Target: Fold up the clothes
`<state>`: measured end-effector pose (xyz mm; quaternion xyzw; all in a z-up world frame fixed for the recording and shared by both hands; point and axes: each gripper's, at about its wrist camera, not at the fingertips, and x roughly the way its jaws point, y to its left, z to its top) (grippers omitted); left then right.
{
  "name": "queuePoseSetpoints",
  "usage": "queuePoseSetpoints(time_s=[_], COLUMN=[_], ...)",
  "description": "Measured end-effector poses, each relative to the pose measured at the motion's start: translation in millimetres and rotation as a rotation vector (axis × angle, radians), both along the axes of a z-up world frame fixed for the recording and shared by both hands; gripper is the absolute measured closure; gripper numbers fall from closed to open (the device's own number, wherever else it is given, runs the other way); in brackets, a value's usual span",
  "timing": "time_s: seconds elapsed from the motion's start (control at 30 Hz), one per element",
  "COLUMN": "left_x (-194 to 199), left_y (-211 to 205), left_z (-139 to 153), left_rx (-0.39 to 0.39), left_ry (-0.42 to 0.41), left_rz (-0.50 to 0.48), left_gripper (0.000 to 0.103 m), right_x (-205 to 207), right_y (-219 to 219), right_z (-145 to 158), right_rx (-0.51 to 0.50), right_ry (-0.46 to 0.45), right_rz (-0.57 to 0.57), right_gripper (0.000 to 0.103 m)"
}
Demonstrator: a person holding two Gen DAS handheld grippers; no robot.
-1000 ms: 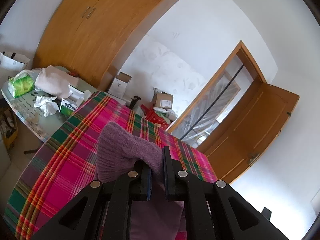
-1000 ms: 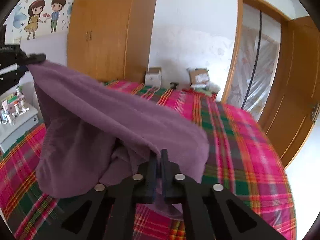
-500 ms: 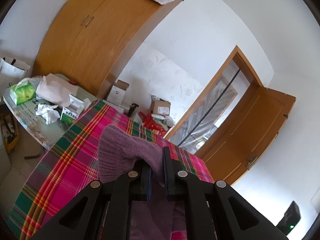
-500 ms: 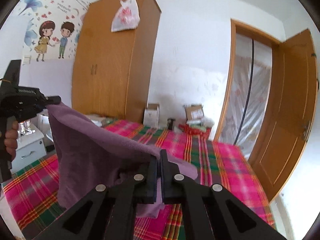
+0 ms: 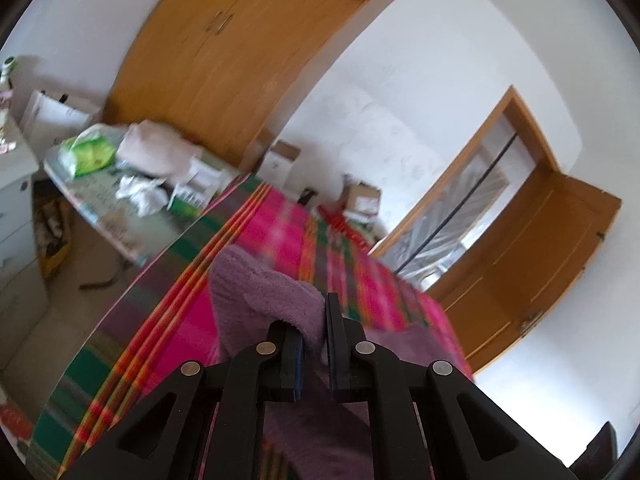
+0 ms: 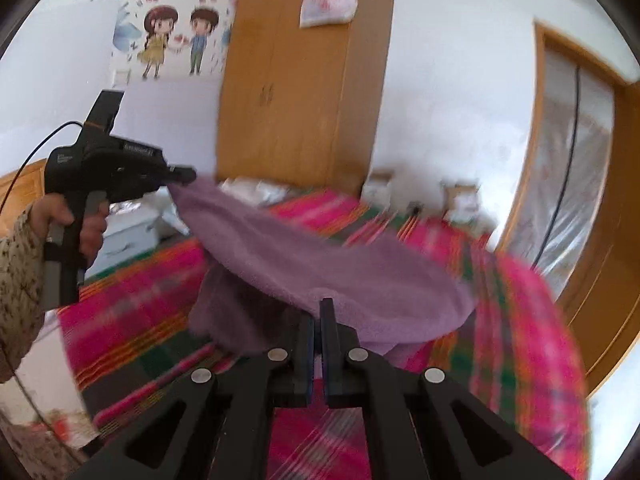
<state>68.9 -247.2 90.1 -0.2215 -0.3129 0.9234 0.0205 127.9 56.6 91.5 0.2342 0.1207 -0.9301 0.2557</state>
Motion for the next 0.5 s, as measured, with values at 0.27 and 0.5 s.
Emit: queuePoseSetpoints(time_s=[0.27,0.5], left_x=[5.1,10.0], left_y=[-6.7,3.3], left_z=[-34.1,-37.0], left_rx=[0.002,-0.03], left_ry=[-0.103,-0.132], left_rz=[0.027,-0.005], left_gripper=[0.094,0.084], right_x=[-6.1,-8.8], right_y=[-12.3,-10.7], right_z=[-41.0,-49.9], right_rx=[0.034,0.026], right_ry=[-0.135,-0.181], right_rz=[0.058,0.061], right_gripper=[0.1,0.1])
